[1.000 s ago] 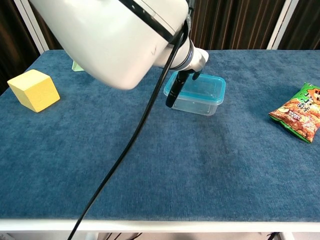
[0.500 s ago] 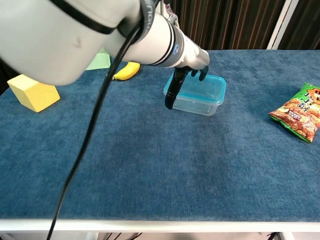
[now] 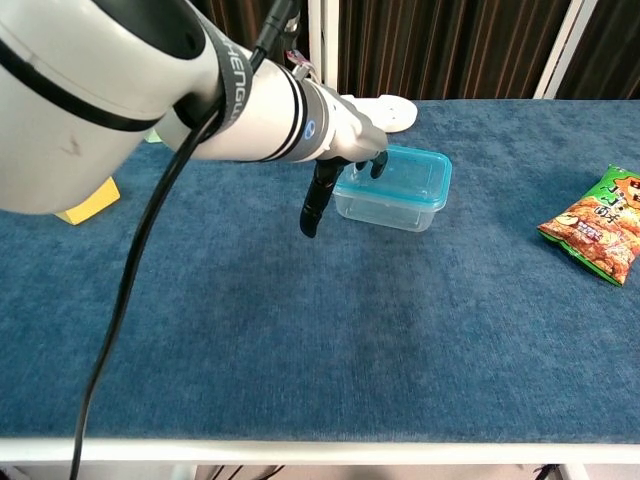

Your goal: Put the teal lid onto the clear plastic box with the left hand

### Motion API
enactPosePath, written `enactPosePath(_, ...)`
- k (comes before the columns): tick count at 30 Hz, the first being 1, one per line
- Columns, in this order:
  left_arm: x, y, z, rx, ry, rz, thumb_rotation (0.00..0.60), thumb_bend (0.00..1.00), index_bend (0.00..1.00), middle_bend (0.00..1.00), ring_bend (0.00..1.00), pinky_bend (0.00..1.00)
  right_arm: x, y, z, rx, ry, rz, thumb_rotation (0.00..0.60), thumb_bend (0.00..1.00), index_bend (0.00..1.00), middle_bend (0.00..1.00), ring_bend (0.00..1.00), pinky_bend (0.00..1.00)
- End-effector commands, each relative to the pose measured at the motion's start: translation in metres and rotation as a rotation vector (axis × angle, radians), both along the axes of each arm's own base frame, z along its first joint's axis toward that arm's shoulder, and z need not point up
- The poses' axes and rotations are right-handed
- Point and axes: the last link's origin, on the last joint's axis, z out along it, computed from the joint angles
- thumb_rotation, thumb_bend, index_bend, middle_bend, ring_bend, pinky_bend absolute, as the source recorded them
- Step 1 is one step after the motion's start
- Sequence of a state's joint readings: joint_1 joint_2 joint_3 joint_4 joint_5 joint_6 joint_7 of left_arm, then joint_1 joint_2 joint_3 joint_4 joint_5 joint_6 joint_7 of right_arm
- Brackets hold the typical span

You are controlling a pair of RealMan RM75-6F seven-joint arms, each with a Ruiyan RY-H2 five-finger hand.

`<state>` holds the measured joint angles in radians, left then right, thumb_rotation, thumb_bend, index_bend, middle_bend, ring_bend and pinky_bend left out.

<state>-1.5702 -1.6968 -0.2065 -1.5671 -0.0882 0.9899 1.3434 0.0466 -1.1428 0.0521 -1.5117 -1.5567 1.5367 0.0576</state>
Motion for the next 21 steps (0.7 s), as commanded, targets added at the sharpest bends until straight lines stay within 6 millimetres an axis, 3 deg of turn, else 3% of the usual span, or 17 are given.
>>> enactPosePath(1, -0.003, -0.002, -0.004, -0.013, 0.004, 0.005, 0.600, 0.02, 0.15, 0.12, 0.00, 0.11, 0.000, 0.000, 0.000, 0.001, 0.000, 0.000, 0.600, 0.13, 0.01, 0.16, 0.00, 0.00)
enactPosePath(9, -0.004, -0.004, -0.009, -0.026, -0.002, 0.006, 0.600, 0.02, 0.15, 0.12, 0.00, 0.11, 0.001, 0.002, 0.001, -0.005, 0.002, 0.000, 0.600, 0.13, 0.01, 0.16, 0.00, 0.00)
enactPosePath(16, 0.015, -0.011, -0.004, -0.031, -0.076, -0.093, 0.600, 0.02, 0.15, 0.12, 0.00, 0.11, 0.001, 0.002, 0.000, -0.008, 0.000, 0.004, 0.600, 0.13, 0.01, 0.16, 0.00, 0.00)
enactPosePath(21, 0.025, -0.017, -0.015, -0.052, -0.109, -0.154, 0.600, 0.02, 0.17, 0.12, 0.00, 0.11, 0.000, 0.004, 0.000, -0.009, 0.000, -0.001, 0.600, 0.13, 0.01, 0.16, 0.00, 0.00)
